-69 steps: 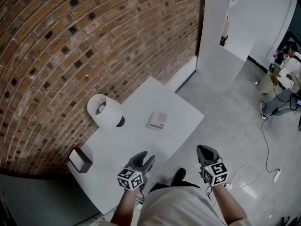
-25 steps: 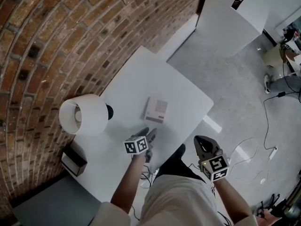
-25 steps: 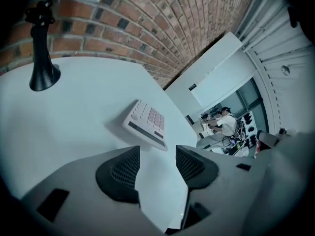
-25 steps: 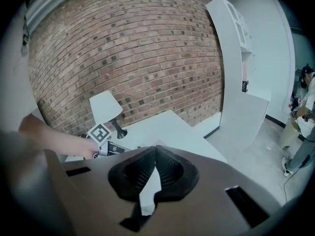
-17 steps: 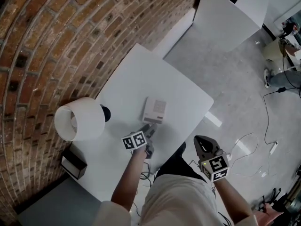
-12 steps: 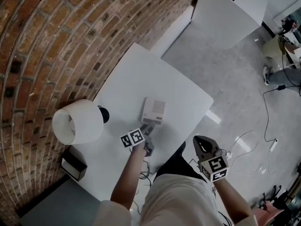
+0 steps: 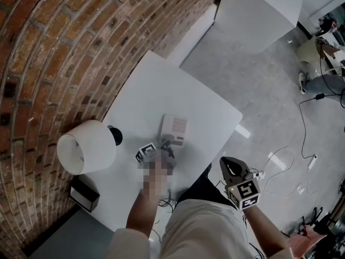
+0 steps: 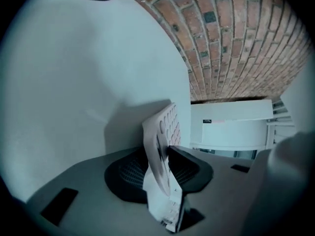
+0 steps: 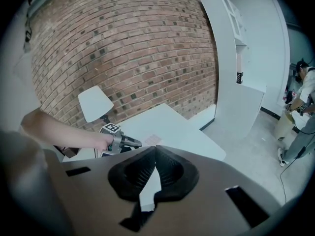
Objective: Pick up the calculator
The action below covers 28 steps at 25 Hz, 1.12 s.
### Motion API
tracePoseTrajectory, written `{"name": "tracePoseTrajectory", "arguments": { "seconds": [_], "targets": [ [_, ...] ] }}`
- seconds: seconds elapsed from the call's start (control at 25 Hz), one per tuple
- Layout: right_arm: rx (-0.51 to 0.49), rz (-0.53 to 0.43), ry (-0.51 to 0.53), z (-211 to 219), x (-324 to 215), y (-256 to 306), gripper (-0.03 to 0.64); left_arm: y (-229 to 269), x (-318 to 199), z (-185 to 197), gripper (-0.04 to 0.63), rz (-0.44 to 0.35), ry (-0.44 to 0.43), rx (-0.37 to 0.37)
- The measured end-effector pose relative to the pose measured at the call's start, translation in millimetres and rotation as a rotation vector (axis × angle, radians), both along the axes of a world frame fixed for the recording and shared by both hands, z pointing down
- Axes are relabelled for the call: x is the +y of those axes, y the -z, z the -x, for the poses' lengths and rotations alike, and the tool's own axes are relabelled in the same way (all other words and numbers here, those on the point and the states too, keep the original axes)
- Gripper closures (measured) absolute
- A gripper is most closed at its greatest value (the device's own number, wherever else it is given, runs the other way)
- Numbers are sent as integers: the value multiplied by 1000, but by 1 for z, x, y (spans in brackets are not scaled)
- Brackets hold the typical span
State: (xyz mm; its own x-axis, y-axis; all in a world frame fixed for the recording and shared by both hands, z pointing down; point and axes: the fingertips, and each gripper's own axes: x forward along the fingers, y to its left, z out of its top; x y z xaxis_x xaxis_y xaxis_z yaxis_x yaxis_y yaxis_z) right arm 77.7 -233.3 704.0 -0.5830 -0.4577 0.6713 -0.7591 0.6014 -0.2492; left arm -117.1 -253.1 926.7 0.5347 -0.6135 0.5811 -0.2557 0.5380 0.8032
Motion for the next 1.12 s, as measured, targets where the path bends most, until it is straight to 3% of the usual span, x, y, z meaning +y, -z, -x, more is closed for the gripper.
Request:
{"name": "tracePoseTrajectory", "arguments": {
  "seconds": [0.16,0.52,1.12],
  "targets": [
    [11,2,-13,-3,0,-2,604,3,-7,2,478,-24,22,16],
    [21,-14,-20,-3,-3,7,604,26,-16,10,494,-111,-62,-77],
    [14,-81,5,5,1,35,604,126,-16,13,495,-364,-197,-281]
  ]
}}
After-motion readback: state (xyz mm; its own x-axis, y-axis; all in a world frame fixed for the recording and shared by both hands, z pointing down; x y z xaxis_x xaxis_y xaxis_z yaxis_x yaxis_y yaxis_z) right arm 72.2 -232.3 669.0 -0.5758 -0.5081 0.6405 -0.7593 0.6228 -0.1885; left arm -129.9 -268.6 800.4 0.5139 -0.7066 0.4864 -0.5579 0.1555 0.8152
